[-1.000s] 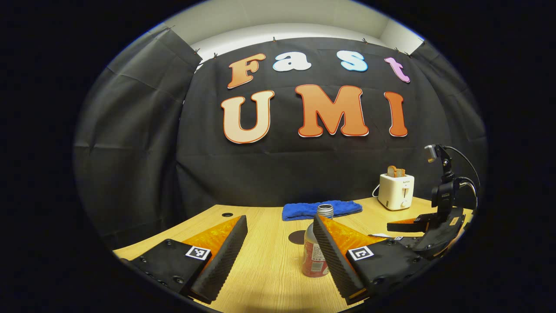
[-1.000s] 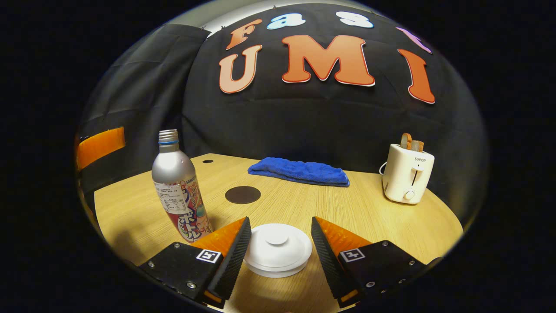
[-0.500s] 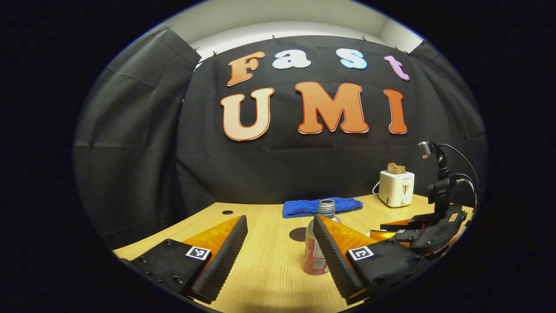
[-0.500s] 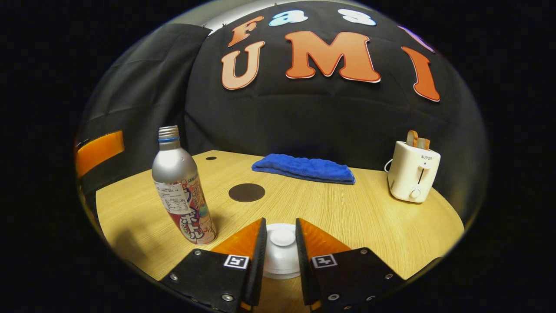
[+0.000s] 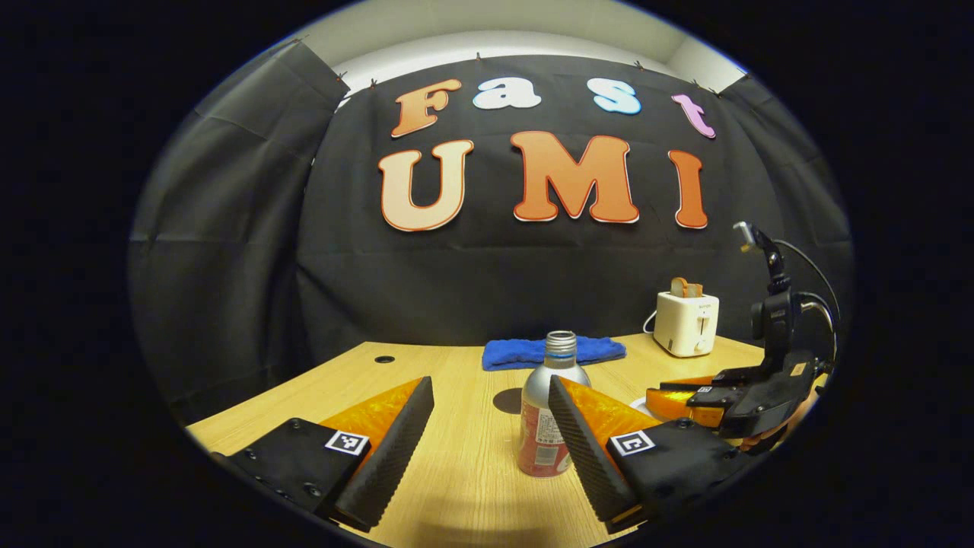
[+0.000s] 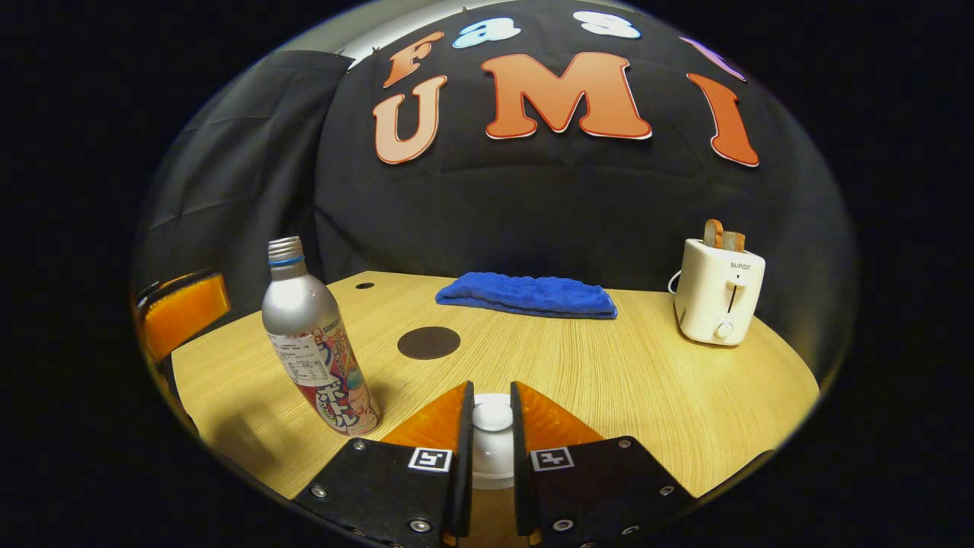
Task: Open the teacup lid with one hand, grasp the water bottle and pour water into the teacup with the other hand; after pouring, place the water bottle on the coaster and then close the teacup lid.
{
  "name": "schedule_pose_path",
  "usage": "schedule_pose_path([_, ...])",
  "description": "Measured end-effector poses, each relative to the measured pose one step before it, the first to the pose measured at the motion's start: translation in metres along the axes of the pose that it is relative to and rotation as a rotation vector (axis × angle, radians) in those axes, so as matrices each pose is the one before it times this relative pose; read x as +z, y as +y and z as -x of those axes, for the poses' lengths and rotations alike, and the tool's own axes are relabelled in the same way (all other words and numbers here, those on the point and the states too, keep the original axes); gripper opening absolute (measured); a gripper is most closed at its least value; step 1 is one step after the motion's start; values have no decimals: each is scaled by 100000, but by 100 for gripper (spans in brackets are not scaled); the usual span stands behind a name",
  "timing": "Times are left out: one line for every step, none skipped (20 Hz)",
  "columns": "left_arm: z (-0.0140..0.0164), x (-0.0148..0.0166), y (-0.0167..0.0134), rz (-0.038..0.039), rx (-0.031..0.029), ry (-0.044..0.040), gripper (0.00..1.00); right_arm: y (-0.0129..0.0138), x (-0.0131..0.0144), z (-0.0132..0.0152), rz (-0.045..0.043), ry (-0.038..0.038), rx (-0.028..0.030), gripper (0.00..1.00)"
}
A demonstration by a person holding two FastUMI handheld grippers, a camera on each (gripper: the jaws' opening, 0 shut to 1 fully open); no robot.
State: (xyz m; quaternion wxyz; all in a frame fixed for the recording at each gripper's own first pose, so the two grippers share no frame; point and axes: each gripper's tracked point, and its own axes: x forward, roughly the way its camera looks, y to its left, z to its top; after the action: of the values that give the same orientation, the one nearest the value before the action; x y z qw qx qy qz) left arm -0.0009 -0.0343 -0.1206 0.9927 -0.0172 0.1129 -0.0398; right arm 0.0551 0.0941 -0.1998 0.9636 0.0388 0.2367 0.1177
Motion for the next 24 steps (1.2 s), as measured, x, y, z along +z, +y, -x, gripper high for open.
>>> schedule_pose_path([-262, -396, -240, 225, -624, 591, 99, 45, 396, 390, 76, -1051, 699, 23])
schedule_pose_path([-197, -133, -227, 389, -880, 602, 99, -10, 360, 351, -197, -763, 239, 23])
schedule_pose_path([-186, -220, -355, 365, -1036, 635, 99, 51, 226, 305, -107, -635, 205, 23])
schedule_pose_path([-171, -335, -250, 351, -1095, 684, 99, -180, 336, 420, 83, -645, -184, 23])
schedule_pose_path([-199, -264, -204, 420, -542, 773, 99, -268, 258, 349, 366, -801, -392, 23])
schedule_pose_path([-98, -453, -275, 546, -888, 981, 99, -295, 334, 311, 260, -983, -681, 23])
schedule_pose_path([-172, -405, -364, 761, -1227, 762, 99, -299, 249, 331, 37, -641, -412, 23])
schedule_pose_path([-131, -367, -283, 707, -987, 760, 99, -367, 338, 362, -301, -796, -606, 23])
schedule_pose_path([-221, -290, -208, 652, -752, 731, 99, -271, 216, 406, -315, -592, -457, 23])
schedule_pose_path([-264, -380, -316, 670, -869, 817, 99, -356, 127, 376, -347, -665, -400, 23])
schedule_pose_path([-260, -301, -273, 513, -833, 898, 99, -219, 82, 335, -442, -759, -29, 19])
schedule_pose_path([-223, -381, -190, 51, -665, 565, 99, -238, -11, 97, -803, -284, -201, 19])
schedule_pose_path([-425, -345, -239, -595, -272, 1035, 99, -252, -329, 130, -364, 701, -275, 19])
schedule_pose_path([-363, -398, -145, -985, 17, 882, 99, -320, -60, 274, -540, -78, -334, 23])
schedule_pose_path([-351, -234, -77, -1027, 18, 627, 99, -142, 62, 183, -262, -103, -120, 23])
schedule_pose_path([-289, -265, -229, -749, -209, 543, 100, -343, -112, 119, 68, -241, -398, 19])
schedule_pose_path([-314, -109, -273, -13, -408, 344, 100, -448, 142, 273, -177, -492, -583, 23])
schedule_pose_path([-420, -545, -246, 150, -311, 1438, 99, -395, 187, 214, -115, -383, -636, 23])
schedule_pose_path([-325, -457, -46, 127, 91, 1042, 99, -271, 138, 244, -123, -538, -725, 23])
schedule_pose_path([-178, -471, -110, 42, -171, 1007, 99, -369, 222, 241, -198, -379, -542, 23])
schedule_pose_path([-267, -422, -111, -41, 229, 709, 99, -357, 121, 243, -121, -249, -414, 23])
schedule_pose_path([-329, -337, 2, -104, 207, 1046, 99, -371, 157, 191, -194, -347, -587, 23])
schedule_pose_path([-314, -260, 185, 78, 212, 474, 99, -266, 112, 307, 80, -423, -351, 23])
schedule_pose_path([-326, -61, -48, 552, -295, 432, 99, -382, 197, 248, -3, -578, -841, 23])
